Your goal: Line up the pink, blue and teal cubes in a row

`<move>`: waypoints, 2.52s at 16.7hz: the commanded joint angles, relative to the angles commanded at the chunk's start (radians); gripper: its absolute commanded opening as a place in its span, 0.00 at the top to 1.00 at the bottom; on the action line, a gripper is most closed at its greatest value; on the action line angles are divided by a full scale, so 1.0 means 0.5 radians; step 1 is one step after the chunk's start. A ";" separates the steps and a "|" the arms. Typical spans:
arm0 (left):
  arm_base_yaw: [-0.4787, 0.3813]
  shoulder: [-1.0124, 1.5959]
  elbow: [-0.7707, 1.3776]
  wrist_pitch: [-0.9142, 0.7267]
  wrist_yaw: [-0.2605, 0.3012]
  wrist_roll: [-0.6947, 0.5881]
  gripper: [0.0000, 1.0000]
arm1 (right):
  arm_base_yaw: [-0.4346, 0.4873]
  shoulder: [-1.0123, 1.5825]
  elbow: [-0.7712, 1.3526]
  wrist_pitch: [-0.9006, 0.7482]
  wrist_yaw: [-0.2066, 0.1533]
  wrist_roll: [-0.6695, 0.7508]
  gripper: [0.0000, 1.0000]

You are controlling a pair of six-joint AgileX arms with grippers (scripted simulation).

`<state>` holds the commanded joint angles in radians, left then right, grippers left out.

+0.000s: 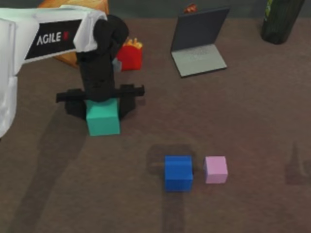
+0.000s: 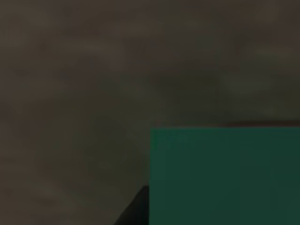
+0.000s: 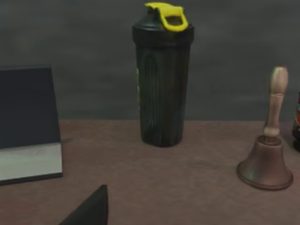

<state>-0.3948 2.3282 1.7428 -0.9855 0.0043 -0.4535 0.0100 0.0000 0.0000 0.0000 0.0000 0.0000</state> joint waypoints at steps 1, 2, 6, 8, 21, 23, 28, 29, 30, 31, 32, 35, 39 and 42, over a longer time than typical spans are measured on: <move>0.000 0.000 0.000 0.000 0.000 0.000 0.68 | 0.000 0.000 0.000 0.000 0.000 0.000 0.00; 0.000 0.000 0.000 0.000 0.000 0.000 0.75 | 0.000 0.000 0.000 0.000 0.000 0.000 0.00; 0.000 0.000 0.000 0.000 0.000 0.000 1.00 | 0.000 0.000 0.000 0.000 0.000 0.000 0.00; 0.000 0.000 0.000 0.000 0.000 0.000 1.00 | 0.000 0.000 0.000 0.000 0.000 0.000 0.00; 0.033 -0.113 0.279 -0.398 -0.009 0.000 1.00 | 0.000 0.000 0.000 0.000 0.000 0.000 0.00; 0.040 -0.146 0.344 -0.479 -0.009 0.002 1.00 | 0.000 0.000 0.000 0.000 0.000 0.000 0.00; 0.026 -0.149 0.342 -0.480 -0.010 0.004 1.00 | 0.000 0.000 0.000 0.000 0.000 0.000 0.00; 0.010 -0.175 0.315 -0.472 -0.010 -0.006 1.00 | 0.000 0.000 0.000 0.000 0.000 0.000 0.00; -0.016 -0.220 0.267 -0.458 -0.011 -0.024 1.00 | 0.000 0.000 0.000 0.000 0.000 0.000 0.00; -0.051 -0.280 0.198 -0.441 -0.012 -0.050 1.00 | 0.000 0.000 0.000 0.000 0.000 0.000 0.00; -0.092 -0.350 0.110 -0.422 -0.013 -0.083 1.00 | 0.000 0.000 0.000 0.000 0.000 0.000 0.00; -0.245 -0.590 -0.232 -0.357 -0.016 -0.196 1.00 | 0.000 0.000 0.000 0.000 0.000 0.000 0.00; -0.429 -0.866 -0.581 -0.284 -0.018 -0.326 1.00 | 0.000 0.000 0.000 0.000 0.000 0.000 0.00; -0.463 -0.913 -0.629 -0.271 -0.019 -0.350 1.00 | 0.000 0.000 0.000 0.000 0.000 0.000 0.00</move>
<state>-0.6263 1.8719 1.4285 -1.1212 -0.0052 -0.6286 0.0100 0.0000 0.0000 0.0000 0.0000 0.0000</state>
